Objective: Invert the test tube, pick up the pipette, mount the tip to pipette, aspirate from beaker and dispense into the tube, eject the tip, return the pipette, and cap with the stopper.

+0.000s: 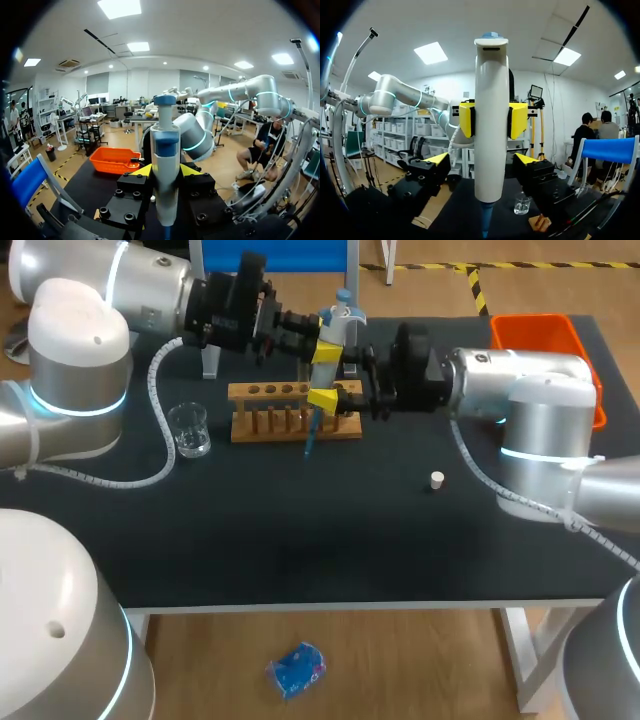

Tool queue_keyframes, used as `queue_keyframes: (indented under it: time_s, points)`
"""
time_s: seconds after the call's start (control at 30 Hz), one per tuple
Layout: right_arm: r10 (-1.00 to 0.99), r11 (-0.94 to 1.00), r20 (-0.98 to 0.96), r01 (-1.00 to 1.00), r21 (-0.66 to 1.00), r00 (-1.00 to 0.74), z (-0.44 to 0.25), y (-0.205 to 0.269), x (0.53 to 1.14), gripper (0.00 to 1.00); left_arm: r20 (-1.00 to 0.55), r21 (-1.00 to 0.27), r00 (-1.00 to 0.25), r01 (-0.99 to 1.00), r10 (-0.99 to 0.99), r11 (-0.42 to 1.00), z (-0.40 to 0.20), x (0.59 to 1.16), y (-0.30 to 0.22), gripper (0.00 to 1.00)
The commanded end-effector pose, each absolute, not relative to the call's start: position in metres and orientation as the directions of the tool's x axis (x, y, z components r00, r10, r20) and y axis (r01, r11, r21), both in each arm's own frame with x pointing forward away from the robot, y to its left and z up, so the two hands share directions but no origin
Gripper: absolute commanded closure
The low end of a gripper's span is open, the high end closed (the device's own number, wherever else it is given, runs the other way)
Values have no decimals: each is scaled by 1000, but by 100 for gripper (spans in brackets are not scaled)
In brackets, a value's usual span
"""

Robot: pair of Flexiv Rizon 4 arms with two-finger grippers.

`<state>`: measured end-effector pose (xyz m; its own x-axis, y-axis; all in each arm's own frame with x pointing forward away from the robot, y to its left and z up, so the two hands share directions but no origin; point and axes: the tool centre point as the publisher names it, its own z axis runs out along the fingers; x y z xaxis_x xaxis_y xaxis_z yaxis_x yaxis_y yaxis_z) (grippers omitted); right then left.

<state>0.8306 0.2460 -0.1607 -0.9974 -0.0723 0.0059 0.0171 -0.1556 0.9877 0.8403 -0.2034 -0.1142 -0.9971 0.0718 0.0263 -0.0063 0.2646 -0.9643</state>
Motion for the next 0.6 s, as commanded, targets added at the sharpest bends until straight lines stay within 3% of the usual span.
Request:
queue_keyframes:
  time_s: [0.03,0.07,0.17,0.6]
  points:
    - [-63,-166,9,19,986,-998,-163,247,831,81,28,-964,-997,-8,74,267,-113,841,-203,100]
    - [-62,-167,10,20,986,-998,-163,247,831,92,28,-964,-997,-8,74,267,-113,841,-203,100]
    - [-58,-168,11,20,986,-998,-164,246,832,100,28,-964,-997,-8,74,267,-113,841,-203,100]
    - [-70,-129,-4,5,992,-998,-165,240,833,100,28,-964,-997,-8,74,267,-113,841,-203,100]
